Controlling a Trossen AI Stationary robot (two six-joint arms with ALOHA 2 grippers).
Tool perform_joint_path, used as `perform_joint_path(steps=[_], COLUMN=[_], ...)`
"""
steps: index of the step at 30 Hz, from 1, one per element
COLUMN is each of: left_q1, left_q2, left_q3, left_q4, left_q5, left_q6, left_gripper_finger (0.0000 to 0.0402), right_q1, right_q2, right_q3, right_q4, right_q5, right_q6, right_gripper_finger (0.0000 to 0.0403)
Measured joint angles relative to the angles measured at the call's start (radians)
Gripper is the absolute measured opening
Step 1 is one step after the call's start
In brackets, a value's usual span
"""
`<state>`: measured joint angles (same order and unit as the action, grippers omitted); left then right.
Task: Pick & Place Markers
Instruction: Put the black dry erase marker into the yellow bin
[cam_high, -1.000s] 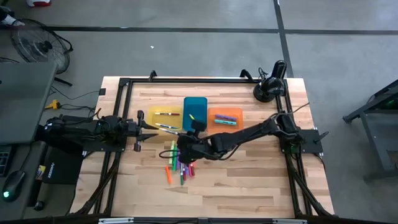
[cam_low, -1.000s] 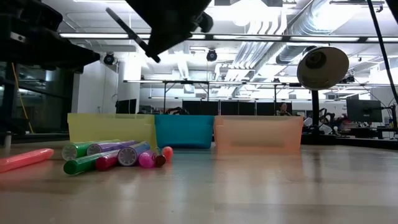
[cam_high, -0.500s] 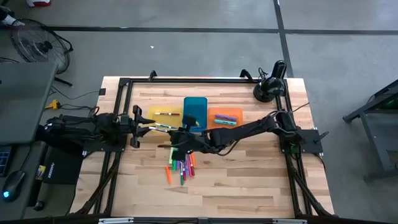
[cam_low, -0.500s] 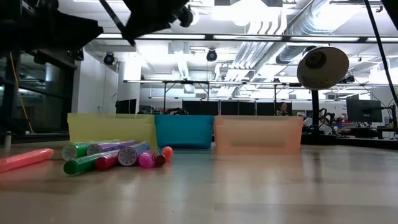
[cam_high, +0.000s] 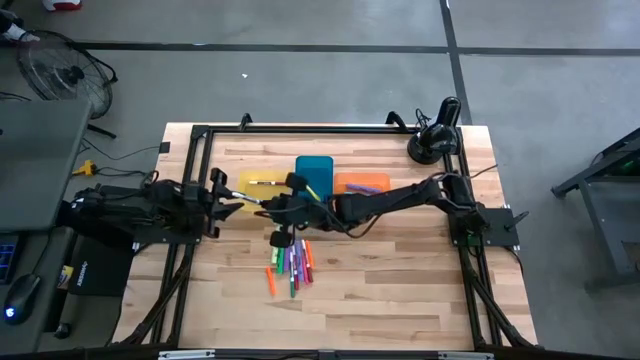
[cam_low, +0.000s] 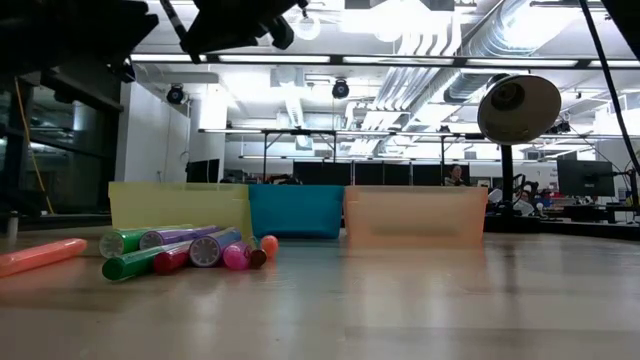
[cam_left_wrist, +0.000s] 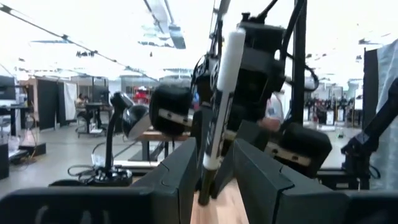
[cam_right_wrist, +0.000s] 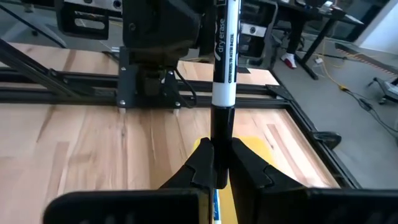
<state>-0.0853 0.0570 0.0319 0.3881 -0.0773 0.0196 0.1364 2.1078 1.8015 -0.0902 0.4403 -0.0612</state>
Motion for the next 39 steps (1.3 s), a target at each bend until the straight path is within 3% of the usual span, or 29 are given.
perform_joint_path(steps=[14,22,39], left_q1=[0.000,0.000,0.000], left_q2=[0.000,0.000,0.000], left_q3=[0.000,0.001,0.021], left_q4=[0.092,0.113,0.126], left_q5=[0.009,-0.033,0.005], left_q6=[0.001,0.020,0.043], left_gripper_finger=[0.0104,0.0104,0.0104], right_q1=[-0.039,-0.045,-0.045], right_q2=[0.000,0.000,0.000], right_q3=[0.000,0.000,0.000], right_q4=[0.059,0.088,0.095], right_q5=[-0.108,-0.130,-0.135], right_q6=[-0.011,-0.013,-0.028], right_gripper_finger=[0.0019,0.0019,0.0019])
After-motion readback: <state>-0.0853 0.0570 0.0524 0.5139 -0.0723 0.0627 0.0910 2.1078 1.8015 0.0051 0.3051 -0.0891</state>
